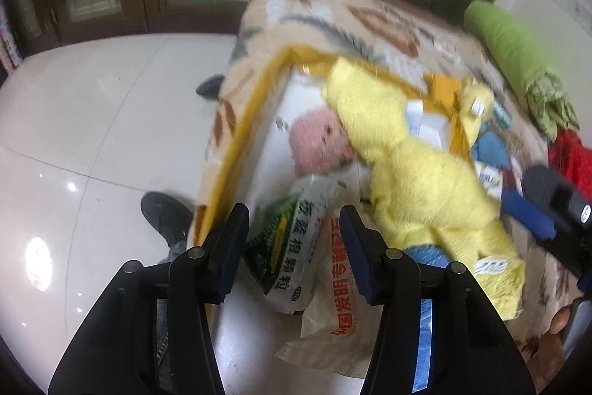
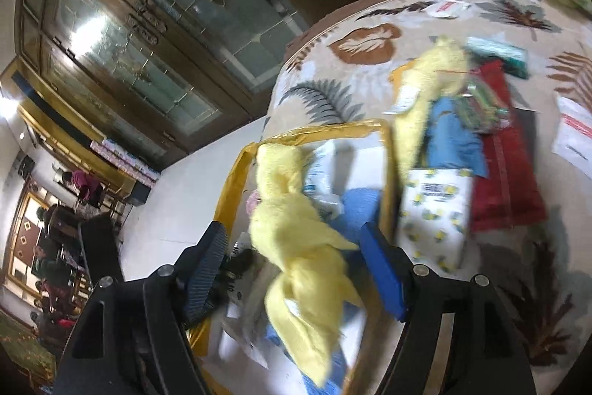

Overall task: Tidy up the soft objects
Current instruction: 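Place medicine box and yellow towel into the clear bag, opening both tools, then grasp lemon-print tissue pack with left tool while right tool grasps white sachet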

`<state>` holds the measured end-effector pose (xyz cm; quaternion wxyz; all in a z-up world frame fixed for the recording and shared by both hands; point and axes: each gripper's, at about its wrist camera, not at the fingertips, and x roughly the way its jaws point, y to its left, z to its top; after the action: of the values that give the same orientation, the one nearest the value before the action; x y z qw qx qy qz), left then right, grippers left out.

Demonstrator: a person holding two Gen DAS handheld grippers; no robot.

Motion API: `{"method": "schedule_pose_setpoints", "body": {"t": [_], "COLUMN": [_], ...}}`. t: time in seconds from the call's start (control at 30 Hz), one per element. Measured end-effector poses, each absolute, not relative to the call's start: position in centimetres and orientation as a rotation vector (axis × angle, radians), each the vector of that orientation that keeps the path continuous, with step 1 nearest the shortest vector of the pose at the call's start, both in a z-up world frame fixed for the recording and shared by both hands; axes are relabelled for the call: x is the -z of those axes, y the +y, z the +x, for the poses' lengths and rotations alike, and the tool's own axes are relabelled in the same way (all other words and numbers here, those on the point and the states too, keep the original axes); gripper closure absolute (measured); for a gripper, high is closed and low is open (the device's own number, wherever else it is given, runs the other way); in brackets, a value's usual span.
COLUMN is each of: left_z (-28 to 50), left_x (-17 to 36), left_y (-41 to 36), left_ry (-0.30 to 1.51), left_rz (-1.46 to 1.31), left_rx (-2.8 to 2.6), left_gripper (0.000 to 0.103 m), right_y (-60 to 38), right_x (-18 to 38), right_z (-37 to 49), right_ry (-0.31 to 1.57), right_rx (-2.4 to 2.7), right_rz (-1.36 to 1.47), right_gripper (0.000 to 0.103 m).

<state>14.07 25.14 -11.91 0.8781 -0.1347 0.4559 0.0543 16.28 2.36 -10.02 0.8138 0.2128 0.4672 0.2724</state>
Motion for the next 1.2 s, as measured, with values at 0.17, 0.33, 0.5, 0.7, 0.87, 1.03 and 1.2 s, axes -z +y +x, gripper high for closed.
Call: {"method": "schedule_pose_setpoints", "body": {"t": [0.17,0.33,0.5,0.7,0.87,1.03,1.2], "left_z": [11.7,10.8,12.2,14.0,18.3,22.3,22.8], "left_x": [8.1,6.8,6.6,5.7,7.3,10.1,11.4], "left_y": [24.0,21.1,17.5,10.8,6.9,5.8,4.2], "left_ry": [0.759,0.745,0.856,0.896,1.025,1.140,1.176], "left_rz": [-0.186,-0.129,-0.241,-0.120,-0.029,-0.034,0.052], "left_rx": [-0.153,-0.086,0.051,0.186,0.243,0.252,0.234], "left_gripper": [0.030,0.030,0.030,0.030,0.030,0.036,0.042], "right_y": [-1.4,-5.6,-9.0,-12.5,-14.2,-14.7,-15.2], "right_x": [10.1,10.7,11.2,12.0,13.1,14.0,14.1], "right_z": [15.0,14.2,14.5,15.7,16.5,16.9,17.3], "right_ry": [0.969,0.967,0.983,1.006,1.031,1.052,1.046], "right_rx": [-0.524,-0.462,-0.417,-0.365,-0.348,-0.345,-0.342], "right_rz": [0.484,0.516,0.563,0.598,0.643,0.668,0.674], "right_gripper": [0.025,0.023,0.023,0.023,0.030,0.032,0.033]}}
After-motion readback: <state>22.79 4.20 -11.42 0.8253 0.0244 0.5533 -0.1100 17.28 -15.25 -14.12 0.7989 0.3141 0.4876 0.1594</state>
